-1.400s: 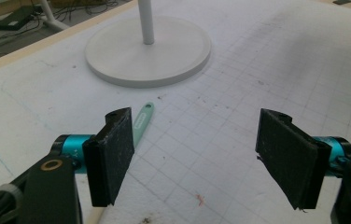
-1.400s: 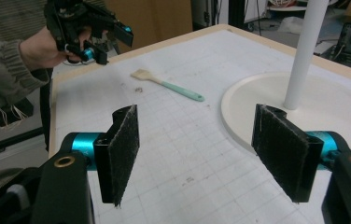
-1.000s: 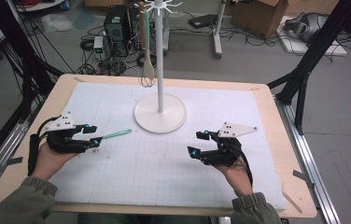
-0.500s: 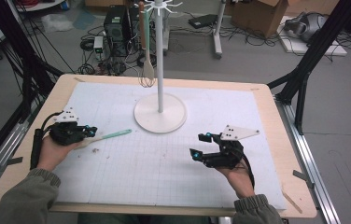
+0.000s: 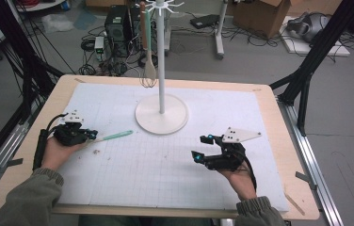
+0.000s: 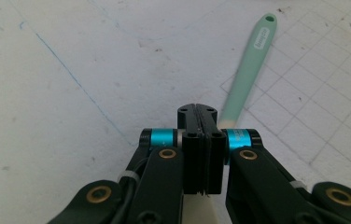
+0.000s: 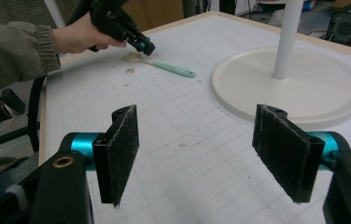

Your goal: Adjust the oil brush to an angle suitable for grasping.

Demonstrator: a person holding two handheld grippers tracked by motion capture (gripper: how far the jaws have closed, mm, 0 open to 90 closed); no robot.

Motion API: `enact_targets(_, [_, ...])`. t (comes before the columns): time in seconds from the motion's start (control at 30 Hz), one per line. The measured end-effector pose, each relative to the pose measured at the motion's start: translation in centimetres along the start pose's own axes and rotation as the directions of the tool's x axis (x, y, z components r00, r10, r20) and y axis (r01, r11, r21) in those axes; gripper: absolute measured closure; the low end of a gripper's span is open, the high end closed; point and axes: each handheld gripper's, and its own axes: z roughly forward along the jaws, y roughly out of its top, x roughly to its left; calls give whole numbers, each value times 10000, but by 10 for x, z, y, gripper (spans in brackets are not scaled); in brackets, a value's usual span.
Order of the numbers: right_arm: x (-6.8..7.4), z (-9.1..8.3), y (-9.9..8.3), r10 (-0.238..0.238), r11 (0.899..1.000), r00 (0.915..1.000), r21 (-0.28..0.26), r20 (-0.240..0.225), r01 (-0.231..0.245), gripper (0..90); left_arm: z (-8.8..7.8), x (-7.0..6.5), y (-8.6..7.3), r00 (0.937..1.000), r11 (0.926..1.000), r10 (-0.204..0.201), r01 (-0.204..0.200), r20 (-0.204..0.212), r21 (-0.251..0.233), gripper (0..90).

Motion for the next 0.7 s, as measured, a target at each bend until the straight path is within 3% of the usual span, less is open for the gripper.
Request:
enact_targets(0.13, [0,1,-1,-61,10000,10000,-2,9,61,308,2,2,-5,10000,9996,-12,12,18,271,890])
enact_targets(0.3, [0,1,-1,-63,10000,10000,-10,9,63,308,-2,3,-10,9998,9998,-156,155,116,97,895])
enact_targets(0.7, [0,3,-3,-18,9999,10000,109,8,18,309,-7,-6,-14,9971,9993,303,-318,705,197,895])
